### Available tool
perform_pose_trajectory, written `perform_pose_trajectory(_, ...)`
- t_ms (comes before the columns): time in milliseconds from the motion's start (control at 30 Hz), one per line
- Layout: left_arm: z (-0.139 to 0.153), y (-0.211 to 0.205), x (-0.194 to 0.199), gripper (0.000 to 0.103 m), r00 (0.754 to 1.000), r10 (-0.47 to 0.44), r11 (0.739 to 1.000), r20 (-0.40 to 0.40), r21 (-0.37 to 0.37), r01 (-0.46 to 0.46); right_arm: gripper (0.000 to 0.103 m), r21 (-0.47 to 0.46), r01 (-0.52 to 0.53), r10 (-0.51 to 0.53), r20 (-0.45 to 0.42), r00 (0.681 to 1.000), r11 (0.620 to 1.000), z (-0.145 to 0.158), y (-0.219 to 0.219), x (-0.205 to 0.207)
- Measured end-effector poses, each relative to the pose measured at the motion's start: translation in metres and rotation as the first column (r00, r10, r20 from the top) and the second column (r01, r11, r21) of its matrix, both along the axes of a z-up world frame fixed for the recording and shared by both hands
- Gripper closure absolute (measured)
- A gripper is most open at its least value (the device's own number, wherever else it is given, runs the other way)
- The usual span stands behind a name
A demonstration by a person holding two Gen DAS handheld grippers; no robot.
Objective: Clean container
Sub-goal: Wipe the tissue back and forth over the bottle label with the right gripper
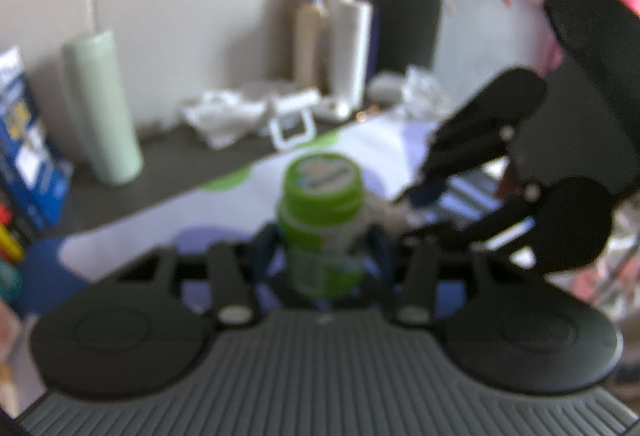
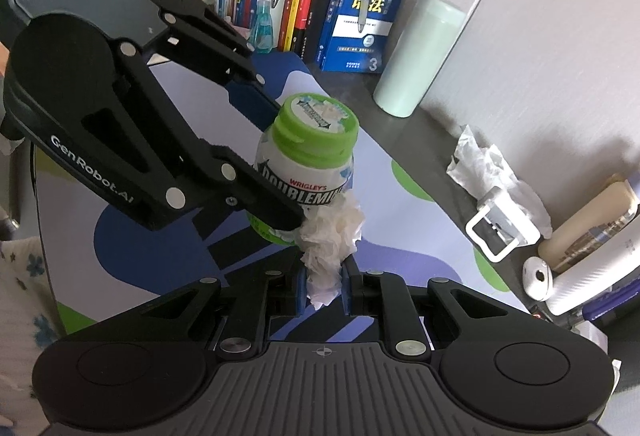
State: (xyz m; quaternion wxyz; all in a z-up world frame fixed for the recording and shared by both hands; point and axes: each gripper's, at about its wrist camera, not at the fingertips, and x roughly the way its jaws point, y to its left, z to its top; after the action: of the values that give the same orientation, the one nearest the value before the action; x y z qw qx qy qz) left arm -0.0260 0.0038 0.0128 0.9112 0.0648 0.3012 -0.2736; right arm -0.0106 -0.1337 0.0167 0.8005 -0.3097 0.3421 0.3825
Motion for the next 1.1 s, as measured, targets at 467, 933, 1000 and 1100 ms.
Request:
perform_pose_trajectory(467,0.001,0.002,-0.002,0.055,1.000,-0.006,1.000,0.005,0.000,0.006,0.087,-0.029,-0.008,0.008,-0.020,1.000,1.000,-0.011,0.004,-0.001)
perform_pose_trajectory(933,0.003,0.002,-0.002,0.055,1.000,-0.009,1.000,0.002,0.000,0.009,0.087,0.002,-0.001,0.001,0.037,0.999,1.000,0.012,0.001,-0.002)
perform_pose_trajectory(1000,0.002,0.002,-0.002,0.055,1.000,-0.010,1.000,0.001,0.001,0.010,0.087,0.005,-0.002,0.002,0.044,0.999,1.000,0.015,0.000,-0.002)
perform_pose_trajectory(1100,0.002,0.003,-0.002,0.055,1.000,-0.011,1.000,-0.001,0.001,0.011,0.087,0.011,-0.003,0.003,0.054,0.999,1.000,0.019,0.000,-0.004)
